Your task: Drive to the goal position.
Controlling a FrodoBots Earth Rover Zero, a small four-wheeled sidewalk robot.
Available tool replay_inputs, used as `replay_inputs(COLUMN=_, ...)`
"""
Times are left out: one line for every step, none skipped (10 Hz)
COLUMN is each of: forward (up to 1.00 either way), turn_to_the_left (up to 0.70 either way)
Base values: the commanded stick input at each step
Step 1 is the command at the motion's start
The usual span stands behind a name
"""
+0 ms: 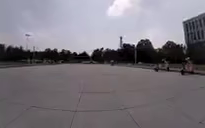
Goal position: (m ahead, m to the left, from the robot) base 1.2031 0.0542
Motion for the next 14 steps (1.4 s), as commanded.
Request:
replay_inputs(forward=0.7, turn_to_the_left=-0.14)
replay_inputs(forward=0.7, turn_to_the_left=-0.14)
replay_inputs(forward=0.7, turn_to_the_left=-0.12)
replay_inputs(forward=0.7, turn_to_the_left=0.0)
replay_inputs(forward=0.7, turn_to_the_left=0.0)
replay_inputs(forward=0.7, turn_to_the_left=0.0)
replay_inputs(forward=0.7, turn_to_the_left=0.0)
replay_inputs(forward=0.7, turn_to_the_left=0.0)
replay_inputs(forward=0.7, turn_to_the_left=0.0)
replay_inputs(forward=0.7, turn_to_the_left=0.0)
replay_inputs(forward=0.7, turn_to_the_left=0.0)
replay_inputs(forward=0.7, turn_to_the_left=0.0)
replay_inputs(forward=0.7, turn_to_the_left=0.0)
replay_inputs(forward=0.7, turn_to_the_left=0.0)
